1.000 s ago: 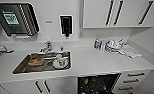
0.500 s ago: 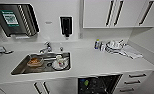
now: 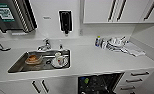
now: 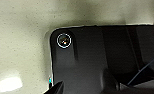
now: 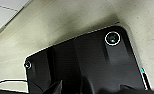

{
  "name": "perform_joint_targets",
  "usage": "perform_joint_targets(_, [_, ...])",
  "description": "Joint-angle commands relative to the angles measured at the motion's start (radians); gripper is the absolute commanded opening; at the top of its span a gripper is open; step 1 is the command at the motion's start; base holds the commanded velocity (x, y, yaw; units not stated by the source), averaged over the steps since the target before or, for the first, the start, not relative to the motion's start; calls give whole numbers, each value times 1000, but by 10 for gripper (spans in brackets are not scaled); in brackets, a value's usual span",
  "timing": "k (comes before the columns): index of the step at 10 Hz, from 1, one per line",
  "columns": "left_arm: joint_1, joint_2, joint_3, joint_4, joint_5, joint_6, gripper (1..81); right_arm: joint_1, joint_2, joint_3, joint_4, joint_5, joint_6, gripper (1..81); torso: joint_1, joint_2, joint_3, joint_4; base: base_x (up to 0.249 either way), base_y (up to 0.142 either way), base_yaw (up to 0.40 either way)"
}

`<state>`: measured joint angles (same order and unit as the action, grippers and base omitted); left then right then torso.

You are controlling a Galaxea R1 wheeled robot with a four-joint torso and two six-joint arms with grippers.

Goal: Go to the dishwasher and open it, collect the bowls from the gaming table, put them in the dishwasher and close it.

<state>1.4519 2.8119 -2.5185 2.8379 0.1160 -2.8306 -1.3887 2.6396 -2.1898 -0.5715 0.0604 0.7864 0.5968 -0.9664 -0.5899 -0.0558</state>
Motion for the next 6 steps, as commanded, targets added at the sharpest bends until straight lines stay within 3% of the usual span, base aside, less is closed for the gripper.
perform_joint_targets(1, [-26,-14,-2,42,62,-49,811,47,25,-89,4,-34,16,811,62,-96,0,0,0,0,0])
perform_joint_targets(3, [-26,-12,-5,42,62,-49,811,58,88,-206,88,-36,63,811,108,-169,-1,0,0,0,0])
perform_joint_targets(5, [-26,-11,-8,42,62,-49,811,65,119,-289,197,-40,71,811,150,-237,-1,0,0,0,0])
perform_joint_targets(6, [-27,-12,-8,42,62,-49,811,78,115,-294,247,-39,73,811,111,-178,-1,0,0,0,0])
